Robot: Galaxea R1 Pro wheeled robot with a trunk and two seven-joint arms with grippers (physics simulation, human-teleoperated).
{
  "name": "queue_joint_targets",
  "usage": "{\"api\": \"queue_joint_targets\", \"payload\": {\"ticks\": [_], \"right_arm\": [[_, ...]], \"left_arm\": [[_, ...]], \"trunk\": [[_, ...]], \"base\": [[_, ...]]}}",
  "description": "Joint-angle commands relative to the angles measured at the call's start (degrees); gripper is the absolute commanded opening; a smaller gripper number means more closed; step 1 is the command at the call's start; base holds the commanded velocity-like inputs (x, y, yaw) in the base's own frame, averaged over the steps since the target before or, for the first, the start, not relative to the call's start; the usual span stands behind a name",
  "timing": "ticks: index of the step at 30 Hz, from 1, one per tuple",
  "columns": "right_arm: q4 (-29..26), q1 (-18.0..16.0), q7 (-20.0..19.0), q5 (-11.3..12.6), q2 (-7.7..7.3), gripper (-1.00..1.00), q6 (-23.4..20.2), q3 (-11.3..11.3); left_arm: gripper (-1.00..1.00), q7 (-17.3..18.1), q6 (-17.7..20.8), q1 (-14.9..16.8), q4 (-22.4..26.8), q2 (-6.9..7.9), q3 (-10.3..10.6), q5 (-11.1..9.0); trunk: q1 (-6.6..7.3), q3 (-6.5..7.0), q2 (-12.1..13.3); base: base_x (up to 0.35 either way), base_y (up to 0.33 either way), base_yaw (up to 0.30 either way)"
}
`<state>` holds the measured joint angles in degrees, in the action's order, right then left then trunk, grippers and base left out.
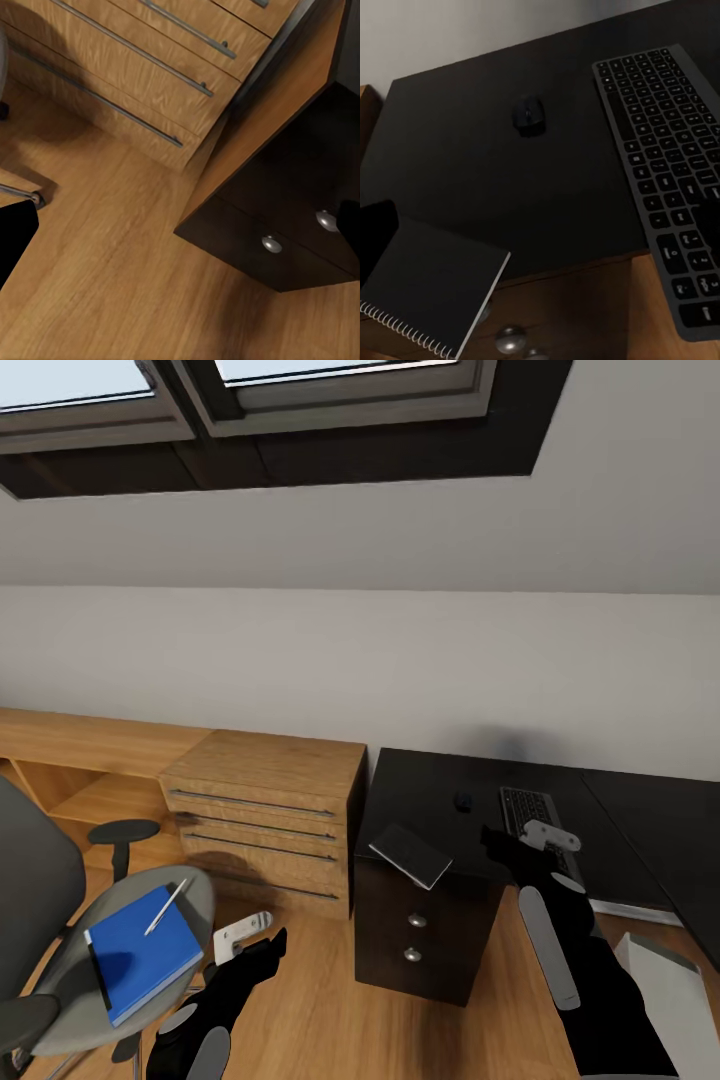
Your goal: In the bedroom, organize the workspace by keeping the computer under the desk, ensuring the monitor is on the desk, placing the keyboard on the desk next to the monitor, placing the mouse on the desk next to the keyboard, moving the folder from the swivel chair onto the desk next to the mouse, stacking the notebook on top of the folder with the pen on top of the notebook, and positioning the swivel chair next to the desk.
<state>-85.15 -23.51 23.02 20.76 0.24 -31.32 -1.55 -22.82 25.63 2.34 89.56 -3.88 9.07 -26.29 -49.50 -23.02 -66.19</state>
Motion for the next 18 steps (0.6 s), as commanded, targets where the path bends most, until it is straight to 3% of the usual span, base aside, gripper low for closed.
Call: {"api": "queue_joint_targets", "payload": {"ticks": [1, 6, 18], "right_arm": [[-0.07, -0.05, 0.43, 0.6, 0.02, 1.0, -0.14, -0.03], [-0.02, -0.05, 0.38, 0.61, -0.02, 1.0, -0.14, -0.03], [0.05, -0.05, 0.36, 0.61, -0.06, 1.0, 0.0, -0.11]], "left_arm": [[1.0, -0.52, 0.12, 0.06, 0.08, 0.01, 0.07, -0.6], [1.0, -0.54, 0.13, 0.05, 0.08, 0.01, 0.07, -0.6], [1.0, -0.49, 0.15, 0.03, 0.08, 0.01, 0.08, -0.63]], "trunk": [[0.0, -0.07, -0.05], [0.0, 0.0, -0.05], [0.0, 0.44, -0.05]], "base": [[0.0, 0.0, 0.0], [0.0, 0.0, -0.079], [0.0, 0.0, -0.251]]}}
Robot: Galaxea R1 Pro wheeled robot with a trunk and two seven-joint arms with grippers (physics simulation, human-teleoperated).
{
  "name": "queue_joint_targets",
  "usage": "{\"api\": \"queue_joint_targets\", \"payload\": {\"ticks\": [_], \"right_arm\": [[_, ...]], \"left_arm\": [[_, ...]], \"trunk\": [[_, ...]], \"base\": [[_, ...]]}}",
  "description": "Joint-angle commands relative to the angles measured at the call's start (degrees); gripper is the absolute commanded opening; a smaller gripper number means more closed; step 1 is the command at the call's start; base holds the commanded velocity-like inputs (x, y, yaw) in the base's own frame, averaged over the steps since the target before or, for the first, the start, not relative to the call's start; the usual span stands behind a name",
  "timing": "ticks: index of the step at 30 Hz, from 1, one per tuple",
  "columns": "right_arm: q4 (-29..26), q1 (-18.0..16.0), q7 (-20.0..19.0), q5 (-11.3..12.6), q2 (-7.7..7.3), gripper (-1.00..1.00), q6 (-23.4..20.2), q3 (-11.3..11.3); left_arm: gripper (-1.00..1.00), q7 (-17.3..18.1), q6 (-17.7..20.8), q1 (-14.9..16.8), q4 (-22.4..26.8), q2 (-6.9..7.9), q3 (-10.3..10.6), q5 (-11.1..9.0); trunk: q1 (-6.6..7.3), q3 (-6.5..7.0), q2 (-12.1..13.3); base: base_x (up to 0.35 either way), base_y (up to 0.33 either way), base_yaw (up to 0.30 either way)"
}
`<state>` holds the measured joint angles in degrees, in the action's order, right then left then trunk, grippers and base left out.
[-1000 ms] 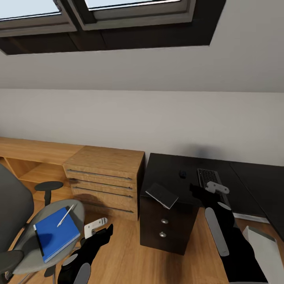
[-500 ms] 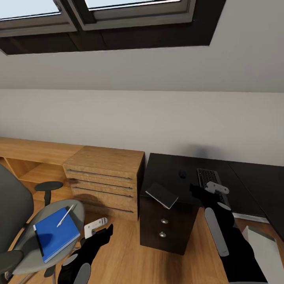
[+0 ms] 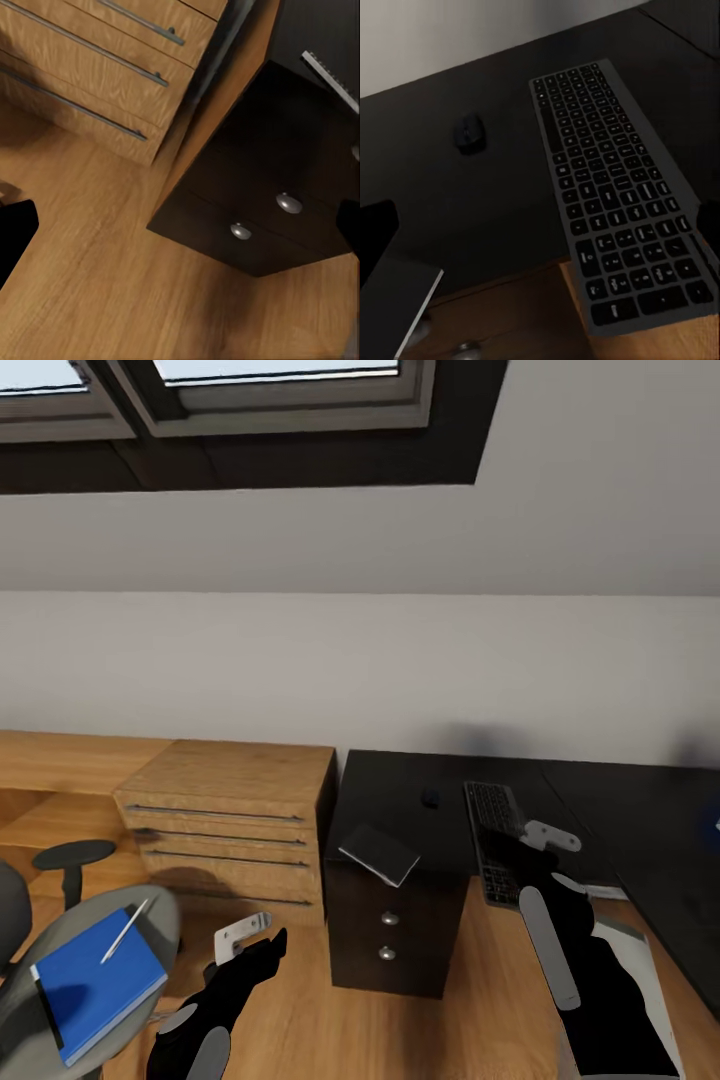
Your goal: In the bedroom, organize the workspace by keeping the computer under the desk, ensuring the monitor is on the desk, placing the keyboard on the desk next to the monitor, placing the mouse on the desk next to the keyboard, moving the folder from the swivel chair onto the desk next to the mouse, stacking the notebook on top of the folder with the pen on top of the notebook, and positioning the swivel chair next to the desk.
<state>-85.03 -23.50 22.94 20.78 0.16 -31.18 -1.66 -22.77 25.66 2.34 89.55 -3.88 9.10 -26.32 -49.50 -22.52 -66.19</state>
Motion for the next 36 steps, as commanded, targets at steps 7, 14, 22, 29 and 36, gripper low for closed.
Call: {"api": "queue_joint_targets", "payload": {"ticks": [7, 14, 22, 29, 36], "right_arm": [[-0.05, -0.05, 0.44, 0.58, 0.01, 1.0, -0.11, -0.01], [-0.04, -0.05, 0.44, 0.58, 0.01, 1.0, -0.11, -0.01], [-0.02, -0.05, 0.44, 0.58, 0.01, 1.0, -0.04, -0.01], [-0.01, -0.04, 0.44, 0.58, 0.01, 1.0, -0.02, -0.01], [0.05, -0.05, 0.44, 0.54, 0.01, 1.0, -0.02, -0.01]], "left_arm": [[1.0, -0.6, 0.1, 0.05, 0.06, 0.01, 0.04, -0.59], [1.0, -0.54, 0.09, 0.05, -0.67, 0.0, 0.12, -0.57], [1.0, -0.52, 0.18, 0.07, -0.91, 0.01, 0.05, -0.73], [1.0, -0.52, 0.18, 0.04, -0.95, 0.01, 0.04, -0.75], [1.0, -0.52, 0.18, 0.05, -0.96, 0.01, 0.04, -0.75]], "trunk": [[0.0, 0.2, -0.04], [0.0, 0.48, -0.04], [0.0, 0.79, -0.04], [0.0, 1.06, -0.04], [0.0, 1.34, -0.04]], "base": [[0.0, -0.047, -0.268], [0.0, -0.282, -0.269], [0.0, -0.111, -0.269], [0.0, -0.006, -0.269], [0.0, -0.001, -0.269]]}}
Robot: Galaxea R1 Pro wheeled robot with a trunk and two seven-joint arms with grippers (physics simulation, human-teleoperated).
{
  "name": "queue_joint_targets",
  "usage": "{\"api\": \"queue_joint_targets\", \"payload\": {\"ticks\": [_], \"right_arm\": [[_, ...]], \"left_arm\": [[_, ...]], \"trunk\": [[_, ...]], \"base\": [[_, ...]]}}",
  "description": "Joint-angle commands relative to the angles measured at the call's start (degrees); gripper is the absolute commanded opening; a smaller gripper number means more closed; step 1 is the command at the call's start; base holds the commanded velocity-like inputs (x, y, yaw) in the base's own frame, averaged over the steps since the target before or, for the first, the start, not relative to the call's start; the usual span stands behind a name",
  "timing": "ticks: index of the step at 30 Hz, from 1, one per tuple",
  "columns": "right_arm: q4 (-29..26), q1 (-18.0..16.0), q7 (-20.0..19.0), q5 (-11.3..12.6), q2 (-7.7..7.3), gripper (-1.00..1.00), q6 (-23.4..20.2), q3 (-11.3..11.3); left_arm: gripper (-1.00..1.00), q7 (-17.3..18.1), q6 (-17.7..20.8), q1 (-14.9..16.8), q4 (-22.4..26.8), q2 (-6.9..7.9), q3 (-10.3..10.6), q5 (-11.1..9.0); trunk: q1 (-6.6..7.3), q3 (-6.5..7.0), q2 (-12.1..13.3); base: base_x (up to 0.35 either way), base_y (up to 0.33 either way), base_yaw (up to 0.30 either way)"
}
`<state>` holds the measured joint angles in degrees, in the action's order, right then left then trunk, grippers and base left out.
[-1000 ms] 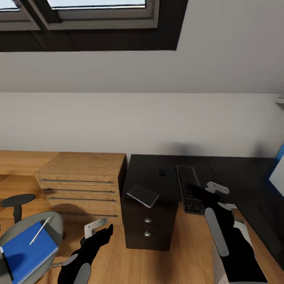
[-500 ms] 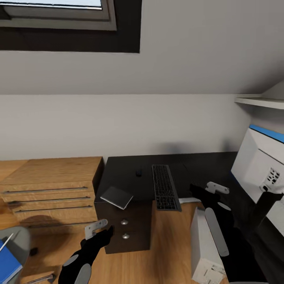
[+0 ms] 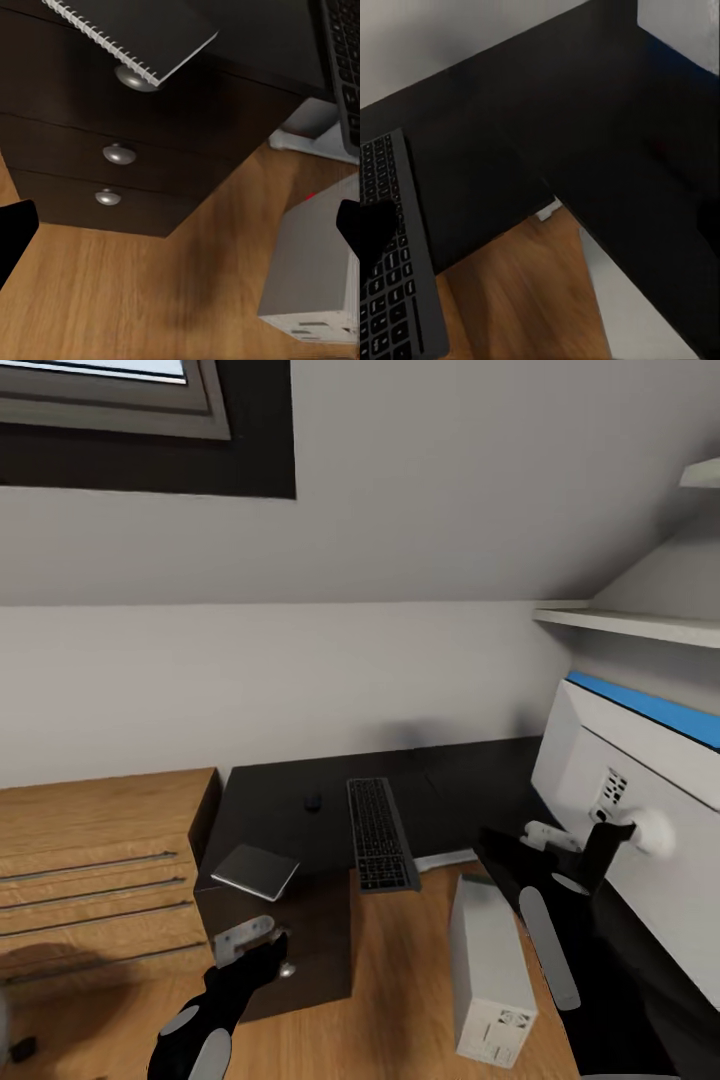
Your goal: In the bedroom, organize the workspace by keeping the computer under the desk, ensuring the monitor is on the desk, placing the keyboard on the desk next to the monitor, placing the mouse on the desk next to the keyboard, moving the folder from the swivel chair onto the desk next to the mouse, stacking the notebook on top of the folder with the pen on top of the notebook, and positioning the swivel chair next to the desk.
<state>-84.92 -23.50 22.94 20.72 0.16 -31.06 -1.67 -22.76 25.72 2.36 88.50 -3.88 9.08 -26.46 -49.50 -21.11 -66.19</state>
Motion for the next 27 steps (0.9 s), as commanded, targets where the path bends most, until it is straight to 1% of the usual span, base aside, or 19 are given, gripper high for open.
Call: {"api": "queue_joint_targets", "payload": {"ticks": [1, 5, 9, 19, 24, 27], "right_arm": [[-0.03, -0.06, 0.44, 0.58, 0.02, 1.0, -0.11, 0.0], [0.51, -0.06, 0.44, 0.62, 0.02, 1.0, 0.1, 0.0], [0.94, -0.05, 0.42, 0.57, 0.02, 1.0, 0.18, 0.06], [1.06, -0.04, 0.35, 0.55, 0.02, 1.0, 0.21, 0.09], [1.42, -0.04, 0.42, 0.56, 0.06, 1.0, 0.21, 0.15], [1.66, -0.05, 0.43, 0.56, 0.05, 1.0, 0.21, 0.14]], "left_arm": [[1.0, -0.53, 0.12, 0.03, 0.1, 0.01, 0.06, -0.61], [1.0, -0.53, 0.12, 0.04, 0.09, 0.01, 0.06, -0.61], [1.0, -0.53, 0.12, 0.02, 0.09, 0.01, 0.06, -0.61], [1.0, -0.53, 0.12, 0.05, 0.09, 0.01, 0.06, -0.61], [1.0, -0.53, 0.12, 0.03, 0.09, 0.01, 0.06, -0.61], [1.0, -0.53, 0.12, 0.02, 0.09, 0.01, 0.06, -0.61]], "trunk": [[-0.01, -0.03, -0.05], [-0.01, 0.06, -0.05], [-0.01, 0.09, -0.05], [-0.01, 0.1, -0.05], [-0.01, 0.1, -0.05], [-0.01, 0.1, -0.05]], "base": [[0.0, 0.0, -0.266], [0.0, 0.0, -0.188], [-0.056, 0.058, -0.065], [-0.212, 0.185, -0.009], [-0.176, 0.05, -0.001], [-0.074, 0.008, 0.0]]}}
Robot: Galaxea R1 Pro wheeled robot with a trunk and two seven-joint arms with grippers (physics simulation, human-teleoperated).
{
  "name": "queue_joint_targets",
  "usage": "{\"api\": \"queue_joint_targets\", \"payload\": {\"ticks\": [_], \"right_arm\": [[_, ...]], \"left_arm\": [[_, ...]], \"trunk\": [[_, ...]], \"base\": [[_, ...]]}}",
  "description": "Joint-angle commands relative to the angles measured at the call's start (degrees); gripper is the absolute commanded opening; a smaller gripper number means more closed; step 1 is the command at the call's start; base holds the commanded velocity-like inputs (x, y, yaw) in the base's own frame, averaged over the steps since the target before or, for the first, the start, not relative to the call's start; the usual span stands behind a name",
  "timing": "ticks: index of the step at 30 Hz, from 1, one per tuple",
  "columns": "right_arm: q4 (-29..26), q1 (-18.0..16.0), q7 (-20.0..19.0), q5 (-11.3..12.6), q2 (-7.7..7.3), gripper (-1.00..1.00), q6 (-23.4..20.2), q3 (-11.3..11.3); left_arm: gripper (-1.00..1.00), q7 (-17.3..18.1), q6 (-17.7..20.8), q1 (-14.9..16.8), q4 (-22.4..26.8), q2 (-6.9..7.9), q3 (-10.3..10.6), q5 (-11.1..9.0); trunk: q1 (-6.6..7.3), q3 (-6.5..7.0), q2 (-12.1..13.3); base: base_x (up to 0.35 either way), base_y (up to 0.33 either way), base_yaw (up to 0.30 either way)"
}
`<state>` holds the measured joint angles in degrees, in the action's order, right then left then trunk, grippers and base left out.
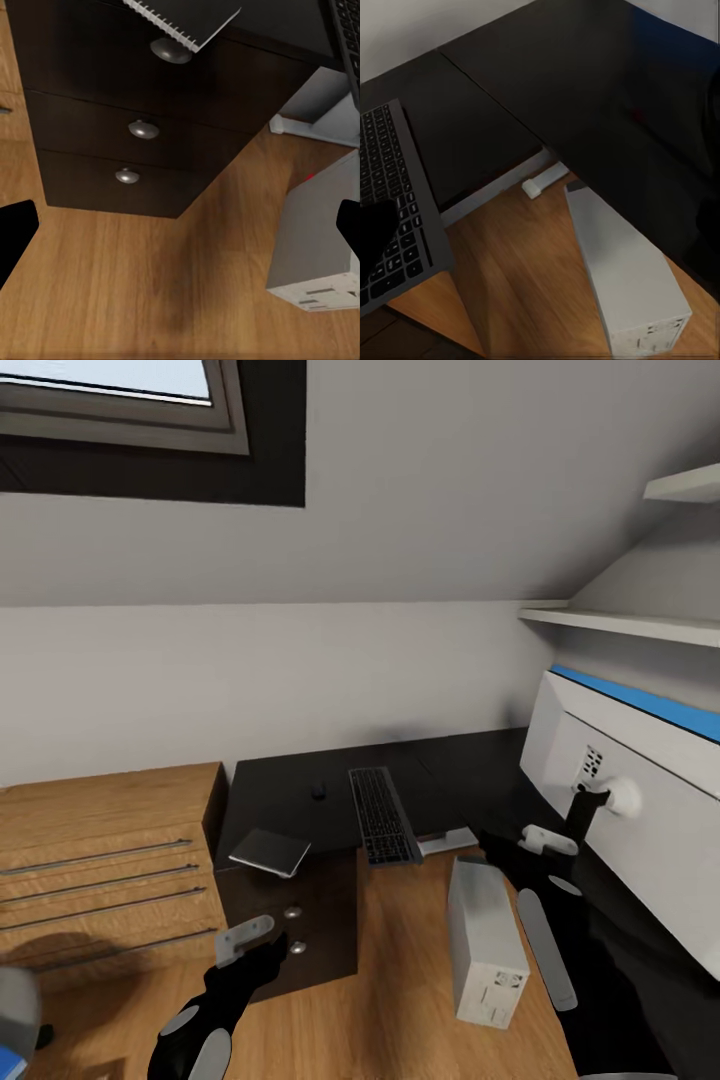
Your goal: In the bedroom, organize the workspace by keeping the computer under the desk, ensuring the monitor is on the desk, placing the keyboard on the desk next to the monitor, placing the mouse on the desk next to the keyboard, moving the folder from the swivel chair onto the desk next to the mouse, stacking the notebook on top of the folder with the pen on top of the notebook, and positioning the swivel chair next to the desk.
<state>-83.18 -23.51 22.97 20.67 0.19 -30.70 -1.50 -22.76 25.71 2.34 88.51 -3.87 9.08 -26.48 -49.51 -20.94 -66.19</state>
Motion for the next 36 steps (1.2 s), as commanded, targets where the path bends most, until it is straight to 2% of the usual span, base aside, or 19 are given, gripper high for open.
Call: {"api": "queue_joint_targets", "payload": {"ticks": [1, 7, 23, 25, 35, 36], "right_arm": [[-0.05, -0.04, 0.41, 0.61, 0.01, 1.0, -0.15, -0.04], [0.09, -0.03, 0.41, 0.6, -0.01, 1.0, -0.15, -0.01], [0.12, -0.05, 0.41, 0.64, -0.01, 1.0, -0.15, -0.08], [0.16, -0.05, 0.41, 0.68, 0.12, 1.0, -0.09, -0.12], [0.69, -0.05, 0.27, 0.37, -0.07, 1.0, 2.09, -0.05], [5.84, -0.05, 0.24, -3.64, -0.26, 1.0, 8.13, -0.09]], "left_arm": [[1.0, -0.54, 0.13, 0.04, 0.09, 0.0, 0.06, -0.59], [1.0, -0.54, 0.13, 0.04, 0.09, 0.0, 0.06, -0.59], [1.0, -0.52, 0.13, 0.07, -0.9, 0.0, 0.3, -0.59], [1.0, -0.51, 0.13, 0.07, -2.62, 0.0, 0.33, -0.53], [1.0, -0.49, 0.1, 0.06, -2.97, -0.04, 0.43, -0.43], [1.0, -0.32, 0.05, 0.06, -2.99, -0.08, 0.57, -0.34]], "trunk": [[0.01, -0.07, -0.04], [0.01, 0.01, -0.04], [0.01, 0.58, -0.04], [0.01, 0.59, -0.04], [0.01, 0.59, -0.04], [0.01, 0.59, -0.04]], "base": [[-0.039, 0.004, 0.0], [-0.022, -0.009, -0.072], [-0.088, -0.097, -0.233], [-0.097, -0.117, -0.072], [-0.094, -0.119, -0.006], [0.108, -0.281, 0.0]]}}
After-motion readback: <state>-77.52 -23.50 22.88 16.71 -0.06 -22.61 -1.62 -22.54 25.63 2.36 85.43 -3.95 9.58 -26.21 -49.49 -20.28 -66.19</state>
